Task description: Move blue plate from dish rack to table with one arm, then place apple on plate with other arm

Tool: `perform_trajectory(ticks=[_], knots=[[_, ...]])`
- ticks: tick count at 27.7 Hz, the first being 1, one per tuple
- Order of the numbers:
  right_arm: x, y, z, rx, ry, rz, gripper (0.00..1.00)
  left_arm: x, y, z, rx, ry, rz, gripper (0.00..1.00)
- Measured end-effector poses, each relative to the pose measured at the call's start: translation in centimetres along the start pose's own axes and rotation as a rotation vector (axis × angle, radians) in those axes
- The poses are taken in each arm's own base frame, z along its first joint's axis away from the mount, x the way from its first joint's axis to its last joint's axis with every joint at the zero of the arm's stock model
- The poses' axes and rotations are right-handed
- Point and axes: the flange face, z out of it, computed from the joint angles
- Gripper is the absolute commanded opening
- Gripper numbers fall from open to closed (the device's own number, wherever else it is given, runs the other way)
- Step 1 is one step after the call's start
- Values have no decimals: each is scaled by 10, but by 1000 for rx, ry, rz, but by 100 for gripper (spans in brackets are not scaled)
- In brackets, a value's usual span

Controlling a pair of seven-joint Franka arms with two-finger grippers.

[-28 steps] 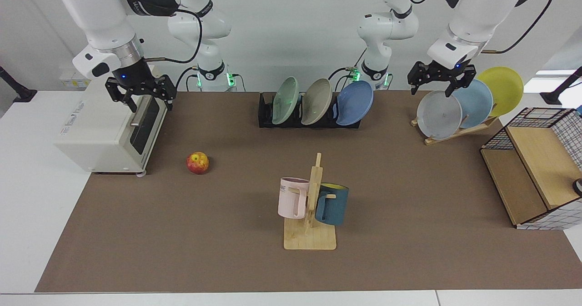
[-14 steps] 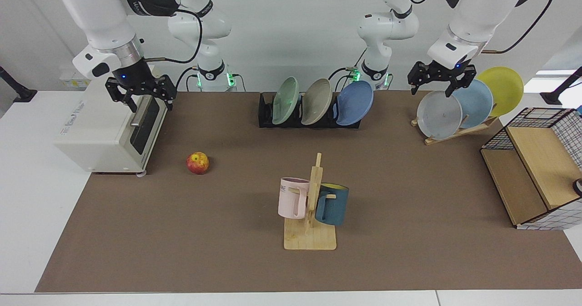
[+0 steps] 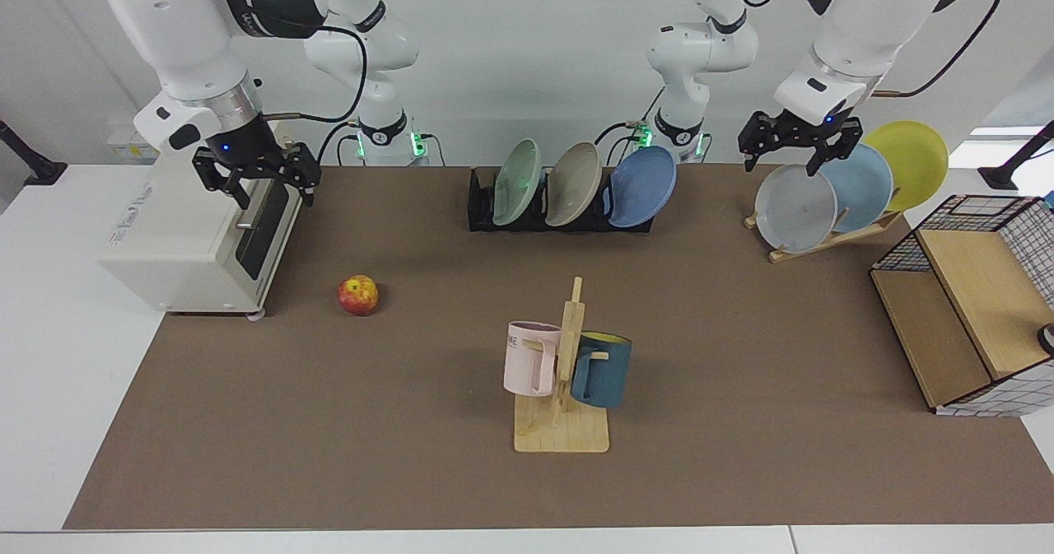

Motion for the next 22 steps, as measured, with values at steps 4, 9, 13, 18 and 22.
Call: perform_trajectory(ticks=[4,9,13,18,22], knots=[[5,0,2,-1,-1,0,100,0,0,0,0,0,0,100],[7,0,3,-2,-2,0,100,0,0,0,0,0,0,100],[9,-1,5,-2,-5,-2,100,0,0,0,0,0,0,100],[13,-8,12,-2,-16,-13,100,0,0,0,0,0,0,100],[18,-11,19,-3,-23,-18,100,0,0,0,0,0,0,100]])
